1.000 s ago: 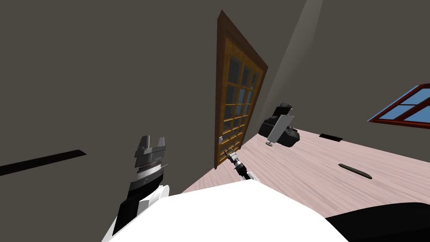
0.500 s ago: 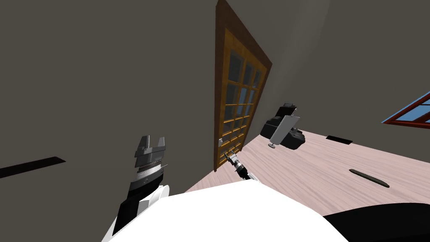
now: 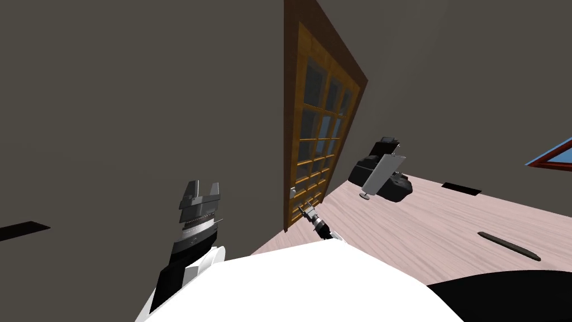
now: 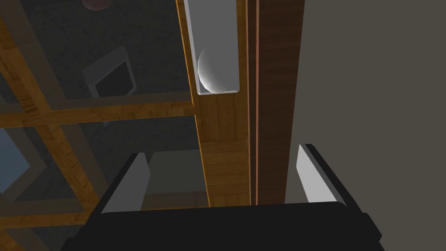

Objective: Pull the door open

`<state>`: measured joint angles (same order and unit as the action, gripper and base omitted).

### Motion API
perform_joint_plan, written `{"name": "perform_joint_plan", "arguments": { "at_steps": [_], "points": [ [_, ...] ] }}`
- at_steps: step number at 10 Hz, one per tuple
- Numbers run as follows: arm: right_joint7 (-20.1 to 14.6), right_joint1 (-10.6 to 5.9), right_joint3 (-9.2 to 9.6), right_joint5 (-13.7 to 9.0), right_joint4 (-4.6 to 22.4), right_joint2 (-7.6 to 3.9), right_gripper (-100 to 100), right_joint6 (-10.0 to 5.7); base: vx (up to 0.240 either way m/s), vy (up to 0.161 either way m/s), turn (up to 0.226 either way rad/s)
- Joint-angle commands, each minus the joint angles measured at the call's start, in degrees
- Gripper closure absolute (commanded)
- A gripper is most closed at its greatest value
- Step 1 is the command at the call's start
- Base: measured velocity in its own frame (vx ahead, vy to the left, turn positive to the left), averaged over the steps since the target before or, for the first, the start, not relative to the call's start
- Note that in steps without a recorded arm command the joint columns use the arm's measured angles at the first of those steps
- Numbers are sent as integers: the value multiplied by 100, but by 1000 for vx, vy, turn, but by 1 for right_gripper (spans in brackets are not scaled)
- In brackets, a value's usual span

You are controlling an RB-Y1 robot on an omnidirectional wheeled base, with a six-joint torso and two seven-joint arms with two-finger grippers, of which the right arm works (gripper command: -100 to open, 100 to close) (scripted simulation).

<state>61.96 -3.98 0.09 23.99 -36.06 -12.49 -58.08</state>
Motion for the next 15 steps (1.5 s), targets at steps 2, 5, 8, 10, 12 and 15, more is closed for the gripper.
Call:
{"name": "perform_joint_plan", "arguments": {
  "at_steps": [2, 5, 8, 10, 12, 15],
  "points": [
    [49, -11, 2, 36, 56, -15, -100, -17, 49, -27, 19],
    [81, 248, -338, -40, -116, -24, -100, 20, 74, 150, 260],
    [103, 503, -672, -120, -287, -30, -100, 57, 170, 117, 291],
    [116, 662, -881, -169, -395, -34, -100, 81, 169, -56, 191],
    [98, 779, -831, -142, -364, 7, -100, 61, 56, -60, 43],
    [98, 779, -831, -142, -364, 7, 100, 61, -10, 9, 10]
  ]
}}
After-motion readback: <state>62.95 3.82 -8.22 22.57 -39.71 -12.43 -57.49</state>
